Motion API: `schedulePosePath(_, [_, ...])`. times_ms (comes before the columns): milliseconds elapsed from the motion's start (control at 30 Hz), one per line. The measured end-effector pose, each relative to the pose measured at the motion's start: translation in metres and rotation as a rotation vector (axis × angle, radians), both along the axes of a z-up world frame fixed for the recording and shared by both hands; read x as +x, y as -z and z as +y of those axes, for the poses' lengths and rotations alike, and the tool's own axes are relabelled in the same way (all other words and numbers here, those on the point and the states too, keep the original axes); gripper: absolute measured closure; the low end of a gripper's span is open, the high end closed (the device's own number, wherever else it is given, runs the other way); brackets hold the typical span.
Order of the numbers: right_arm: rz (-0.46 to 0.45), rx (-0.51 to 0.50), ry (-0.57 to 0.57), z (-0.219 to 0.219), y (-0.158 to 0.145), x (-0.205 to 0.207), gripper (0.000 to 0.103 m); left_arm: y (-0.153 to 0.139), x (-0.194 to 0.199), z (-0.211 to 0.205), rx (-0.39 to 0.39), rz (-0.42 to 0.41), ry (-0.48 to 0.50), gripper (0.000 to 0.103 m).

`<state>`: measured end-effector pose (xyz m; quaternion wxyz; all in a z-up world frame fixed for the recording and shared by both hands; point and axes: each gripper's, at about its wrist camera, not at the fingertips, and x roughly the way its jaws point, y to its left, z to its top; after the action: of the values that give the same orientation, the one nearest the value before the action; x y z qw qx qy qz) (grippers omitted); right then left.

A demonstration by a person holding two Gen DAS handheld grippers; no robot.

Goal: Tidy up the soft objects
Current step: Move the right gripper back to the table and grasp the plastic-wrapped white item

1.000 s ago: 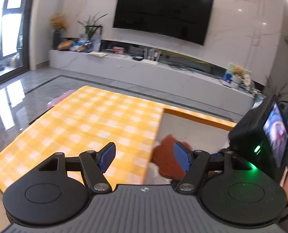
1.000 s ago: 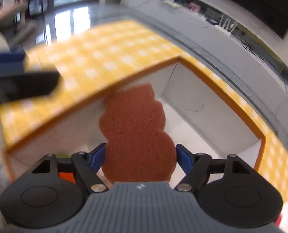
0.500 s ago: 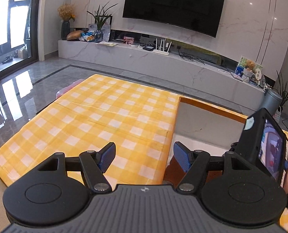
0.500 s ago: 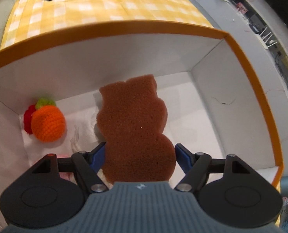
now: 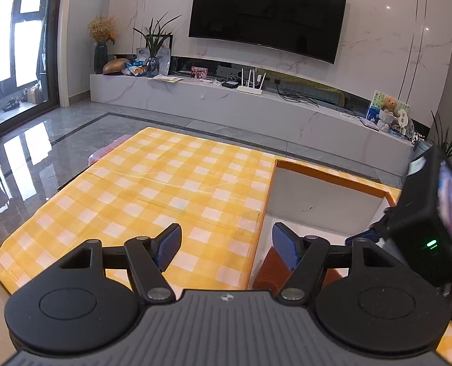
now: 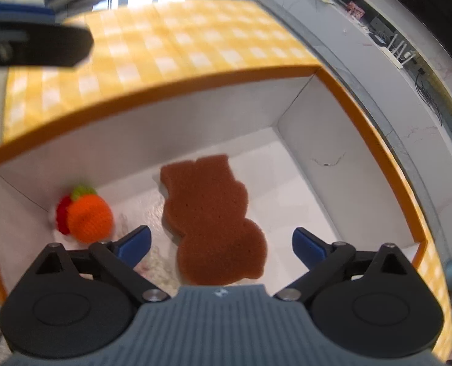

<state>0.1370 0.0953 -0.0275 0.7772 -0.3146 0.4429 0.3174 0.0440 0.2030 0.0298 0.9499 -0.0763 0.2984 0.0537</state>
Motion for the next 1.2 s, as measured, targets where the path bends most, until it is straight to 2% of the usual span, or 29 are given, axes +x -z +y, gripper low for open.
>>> schedulePosePath(200, [-0.028,0.099,0.060,-0.019,-0.020,-0.012,0.006,0.002,0.004,-0.010,0.008,0.018,-0.013,0.023])
schedulePosePath(367, [-0.085,0.185,0.137,-0.049,-0.054,-0.028,0.006,0.002,0.006,-0.031,0.092,0.021,-0.004,0.023])
schedulePosePath(467, [-0.134,0.213,0.204,-0.073,-0.076,-0.038,0.006,-0.008,0.001,-0.047,0.137,-0.008,-0.015,0.023])
schedulePosePath(600, [-0.201,0.246,0.294,-0.109,-0.096,-0.055,0.006,-0.031,-0.013,-0.077,0.191,-0.095,-0.008,0.023])
schedulePosePath(767, [-0.294,0.302,0.418,-0.167,-0.118,-0.079,0.006,-0.051,-0.028,-0.118,0.170,-0.170,0.080,0.023])
schedulePosePath(900, [-0.341,0.296,0.514,-0.218,-0.124,-0.101,0.006,-0.054,-0.032,-0.159,0.178,-0.183,0.180,0.023])
schedulePosePath(1067, [-0.371,0.268,0.615,-0.277,-0.115,-0.127,0.006,-0.038,-0.036,-0.206,0.159,-0.177,0.306,0.025])
schedulePosePath(1200, [-0.331,0.263,0.730,-0.319,-0.092,-0.133,0.006,-0.020,-0.037,-0.237,0.116,-0.144,0.440,0.025])
